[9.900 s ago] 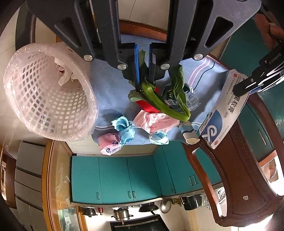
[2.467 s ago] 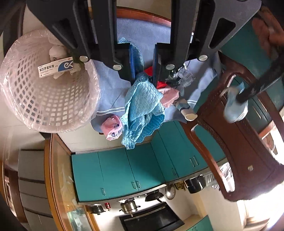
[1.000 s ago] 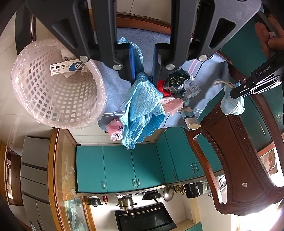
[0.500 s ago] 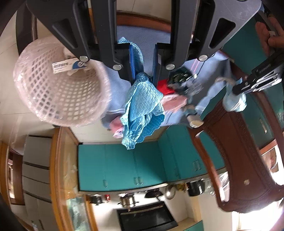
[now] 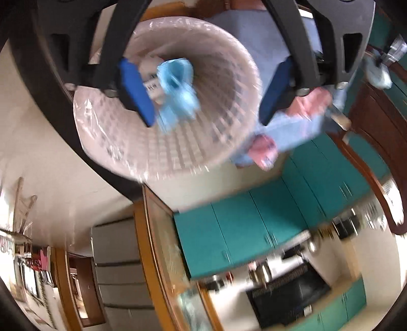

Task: Collect trash
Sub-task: 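Lower the blue knitted cloth into the basket and open the right gripper, then move the light blue cloth over the basket and open the left gripper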

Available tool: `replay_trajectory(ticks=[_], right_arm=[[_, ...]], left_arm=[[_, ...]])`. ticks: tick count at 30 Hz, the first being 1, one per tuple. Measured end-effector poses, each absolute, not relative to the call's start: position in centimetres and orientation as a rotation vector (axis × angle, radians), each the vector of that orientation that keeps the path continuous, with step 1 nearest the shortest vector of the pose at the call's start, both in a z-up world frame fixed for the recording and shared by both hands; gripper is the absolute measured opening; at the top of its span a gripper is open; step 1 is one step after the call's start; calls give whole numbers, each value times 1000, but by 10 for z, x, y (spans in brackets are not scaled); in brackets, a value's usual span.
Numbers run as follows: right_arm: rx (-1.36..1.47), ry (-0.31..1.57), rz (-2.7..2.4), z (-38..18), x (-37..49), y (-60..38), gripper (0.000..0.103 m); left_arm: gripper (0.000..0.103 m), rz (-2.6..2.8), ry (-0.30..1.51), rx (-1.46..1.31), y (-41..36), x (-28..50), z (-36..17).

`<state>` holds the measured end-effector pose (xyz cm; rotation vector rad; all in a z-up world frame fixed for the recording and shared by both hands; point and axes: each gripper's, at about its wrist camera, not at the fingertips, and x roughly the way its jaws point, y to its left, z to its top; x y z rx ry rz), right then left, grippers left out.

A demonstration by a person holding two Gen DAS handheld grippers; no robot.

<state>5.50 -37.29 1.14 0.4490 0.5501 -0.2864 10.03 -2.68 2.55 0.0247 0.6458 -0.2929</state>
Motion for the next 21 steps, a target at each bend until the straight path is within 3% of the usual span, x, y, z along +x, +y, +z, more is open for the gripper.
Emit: replay_trajectory(ticks=[3, 11, 19, 21], right_arm=[[477, 426, -324, 27, 33, -378, 98], [622, 325, -398, 29, 11, -406, 99], [674, 291, -462, 27, 0, -426, 99], [697, 278, -464, 29, -3, -428, 99]], left_arm=[[10, -313, 645, 45, -33, 99, 21], [10, -429, 676, 88, -82, 97, 5], [11, -671, 618, 117, -221, 122, 44], [18, -714, 606, 114, -256, 139, 54]])
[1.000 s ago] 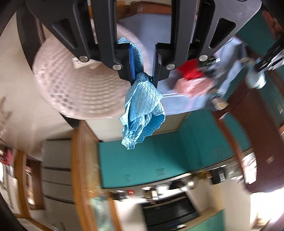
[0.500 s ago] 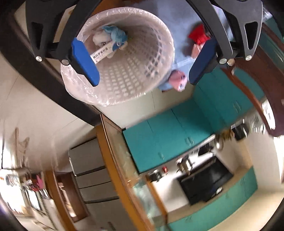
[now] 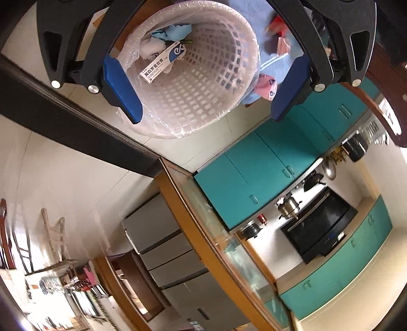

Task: Collect trash
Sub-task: 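Move the light blue cloth over the basket and open the left gripper, then bring both grippers back above the remaining trash on the table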

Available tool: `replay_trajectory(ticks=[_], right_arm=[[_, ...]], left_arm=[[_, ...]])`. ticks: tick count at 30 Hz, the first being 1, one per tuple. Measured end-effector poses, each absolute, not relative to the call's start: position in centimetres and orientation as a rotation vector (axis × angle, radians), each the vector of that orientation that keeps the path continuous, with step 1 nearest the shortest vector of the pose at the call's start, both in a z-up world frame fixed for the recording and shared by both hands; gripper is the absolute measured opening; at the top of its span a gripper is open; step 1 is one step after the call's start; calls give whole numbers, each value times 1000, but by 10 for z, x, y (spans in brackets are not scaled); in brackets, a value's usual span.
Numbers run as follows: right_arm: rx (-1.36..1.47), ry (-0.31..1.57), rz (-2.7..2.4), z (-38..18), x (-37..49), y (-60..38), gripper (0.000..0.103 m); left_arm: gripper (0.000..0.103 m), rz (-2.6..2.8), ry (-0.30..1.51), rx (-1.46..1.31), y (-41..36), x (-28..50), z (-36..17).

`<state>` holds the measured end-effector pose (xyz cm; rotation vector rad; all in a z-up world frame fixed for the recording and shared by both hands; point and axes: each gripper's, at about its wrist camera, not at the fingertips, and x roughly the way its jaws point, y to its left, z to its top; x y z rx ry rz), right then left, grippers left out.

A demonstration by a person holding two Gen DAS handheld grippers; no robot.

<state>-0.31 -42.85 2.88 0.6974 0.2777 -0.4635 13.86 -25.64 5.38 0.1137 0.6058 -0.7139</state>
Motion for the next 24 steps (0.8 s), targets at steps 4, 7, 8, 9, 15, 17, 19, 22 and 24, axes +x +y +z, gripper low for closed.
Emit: replay_trajectory(ticks=[4, 7, 8, 9, 15, 17, 19, 22, 24], right_arm=[[692, 264, -460, 31, -4, -427, 99], [673, 275, -442, 31, -2, -422, 99], [664, 279, -434, 32, -1, -419, 99], [650, 286, -424, 32, 1, -415, 99], [517, 374, -310, 32, 27, -370, 99], [450, 407, -261, 32, 35, -346, 99], [402, 429, -219, 32, 40, -325, 99], [323, 468, -160, 27, 46, -292, 99], [295, 484, -142, 25, 49, -279, 99]], left_arm=[[90, -691, 589, 149, -287, 158, 44], [90, -644, 630, 170, -268, 156, 31], [91, -632, 638, 166, -256, 154, 29], [92, -607, 635, 166, -236, 147, 27], [99, -433, 538, 136, -123, 109, 43], [99, -349, 516, 97, -83, 105, 47], [99, -287, 495, 61, -54, 101, 46], [99, -180, 494, 4, -18, 101, 29], [99, -107, 581, -6, -9, 113, 13]])
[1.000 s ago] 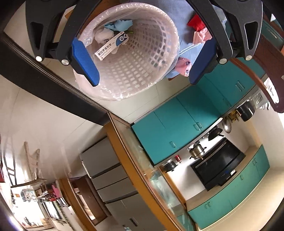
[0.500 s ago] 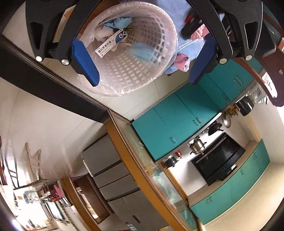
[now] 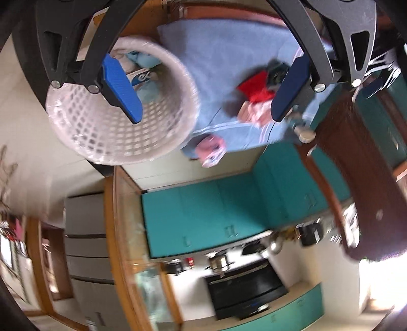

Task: Collect trash
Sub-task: 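Bring both grippers back above the remaining trash on the table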

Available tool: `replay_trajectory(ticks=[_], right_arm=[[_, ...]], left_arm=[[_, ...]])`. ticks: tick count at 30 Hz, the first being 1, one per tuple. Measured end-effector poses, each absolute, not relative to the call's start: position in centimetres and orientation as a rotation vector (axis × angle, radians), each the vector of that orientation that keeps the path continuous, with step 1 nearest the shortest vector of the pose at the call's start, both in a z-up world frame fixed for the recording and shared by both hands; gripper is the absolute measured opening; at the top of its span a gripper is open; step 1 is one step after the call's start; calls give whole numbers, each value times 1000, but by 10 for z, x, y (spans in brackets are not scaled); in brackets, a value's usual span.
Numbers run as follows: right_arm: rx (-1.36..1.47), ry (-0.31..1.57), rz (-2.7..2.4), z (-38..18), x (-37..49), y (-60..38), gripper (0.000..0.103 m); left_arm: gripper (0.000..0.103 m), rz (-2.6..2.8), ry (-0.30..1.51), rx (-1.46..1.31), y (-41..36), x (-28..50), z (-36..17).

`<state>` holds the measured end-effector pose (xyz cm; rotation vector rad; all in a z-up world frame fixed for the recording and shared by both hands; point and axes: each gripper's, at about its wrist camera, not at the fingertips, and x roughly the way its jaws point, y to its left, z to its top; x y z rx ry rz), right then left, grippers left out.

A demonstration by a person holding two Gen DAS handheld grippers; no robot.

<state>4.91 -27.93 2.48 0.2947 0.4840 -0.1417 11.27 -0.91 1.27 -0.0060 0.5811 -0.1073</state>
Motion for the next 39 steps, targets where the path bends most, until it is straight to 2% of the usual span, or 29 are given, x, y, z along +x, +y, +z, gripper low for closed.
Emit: replay_trajectory(ticks=[9, 39], right_arm=[[228, 522, -112, 12, 60, -247, 99], [205, 544, -105, 5, 59, -246, 99]], left_arm=[[99, -158, 606, -24, -12, 115, 11], [100, -207, 655, 27, -34, 113, 0]])
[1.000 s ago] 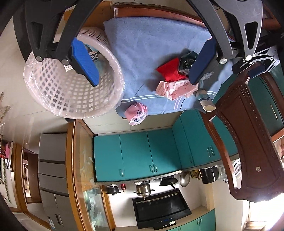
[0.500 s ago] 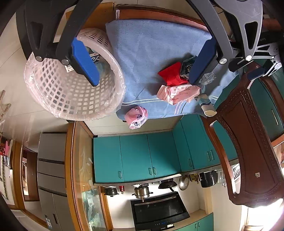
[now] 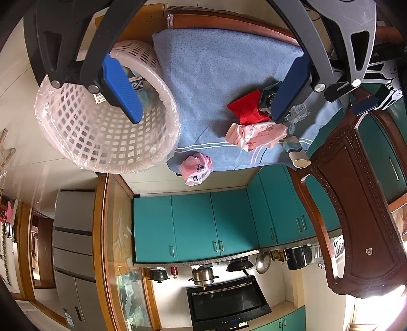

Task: Collect trash
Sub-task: 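Bring both grippers back above the remaining trash on the table, then grasp the clear plastic wrapper with the left gripper while the right gripper grasps the red packet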

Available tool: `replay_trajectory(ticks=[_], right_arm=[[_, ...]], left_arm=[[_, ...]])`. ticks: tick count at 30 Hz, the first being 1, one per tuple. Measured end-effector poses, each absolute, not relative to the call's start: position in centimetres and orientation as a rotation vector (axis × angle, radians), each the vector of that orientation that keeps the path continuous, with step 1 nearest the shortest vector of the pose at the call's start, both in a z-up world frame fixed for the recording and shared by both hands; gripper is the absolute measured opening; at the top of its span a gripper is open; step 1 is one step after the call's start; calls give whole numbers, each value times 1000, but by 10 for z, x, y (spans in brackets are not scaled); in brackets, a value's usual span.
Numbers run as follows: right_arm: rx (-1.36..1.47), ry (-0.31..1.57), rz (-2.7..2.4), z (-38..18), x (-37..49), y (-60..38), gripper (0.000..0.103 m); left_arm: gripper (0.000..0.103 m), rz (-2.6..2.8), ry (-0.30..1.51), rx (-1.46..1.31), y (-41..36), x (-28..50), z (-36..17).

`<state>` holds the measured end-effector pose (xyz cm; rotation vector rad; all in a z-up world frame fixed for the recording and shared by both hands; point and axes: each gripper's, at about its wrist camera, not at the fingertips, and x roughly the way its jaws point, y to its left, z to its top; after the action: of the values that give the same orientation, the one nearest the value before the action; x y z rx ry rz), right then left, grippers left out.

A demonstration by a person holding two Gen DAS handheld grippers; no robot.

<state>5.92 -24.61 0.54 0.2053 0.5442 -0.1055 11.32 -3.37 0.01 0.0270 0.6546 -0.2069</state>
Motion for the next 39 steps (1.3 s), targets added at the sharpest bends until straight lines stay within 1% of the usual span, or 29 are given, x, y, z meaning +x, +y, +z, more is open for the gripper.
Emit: replay_trajectory(ticks=[10, 16, 22, 23, 24, 25, 26, 27, 28, 29, 31, 35, 39], right_arm=[[200, 550, -103, 4, 60, -244, 99], [193, 574, -97, -1, 64, -242, 99], [181, 587, -82, -3, 65, -238, 99], [180, 587, -80, -3, 65, -238, 99], [178, 588, -78, -2, 65, -238, 99], [173, 590, -77, -3, 65, -237, 99], [170, 593, -78, -3, 65, -237, 99], [169, 595, -77, -3, 66, -237, 99], [169, 597, -76, -3, 66, -236, 99], [168, 598, -75, -3, 66, -236, 99], [161, 599, -73, -4, 67, -235, 99], [142, 624, -63, -11, 76, -229, 99], [76, 668, -53, -22, 99, -214, 99]], left_arm=[[100, -199, 662, 34, -33, 115, -2], [99, -98, 706, 23, -18, 148, -20], [91, -112, 778, -11, -8, 188, -43], [84, -121, 803, -29, -7, 193, -49], [80, -130, 821, -48, -7, 197, -52], [71, -147, 850, -84, -6, 202, -58], [60, -158, 875, -115, -5, 207, -64], [54, -159, 883, -123, -5, 209, -66], [42, -165, 888, -131, -5, 211, -69], [22, -174, 887, -139, -5, 214, -71], [1, -190, 888, -151, -5, 214, -72], [1, -204, 816, -119, -6, 201, -53], [1, -209, 733, -107, 1, 175, -22]])
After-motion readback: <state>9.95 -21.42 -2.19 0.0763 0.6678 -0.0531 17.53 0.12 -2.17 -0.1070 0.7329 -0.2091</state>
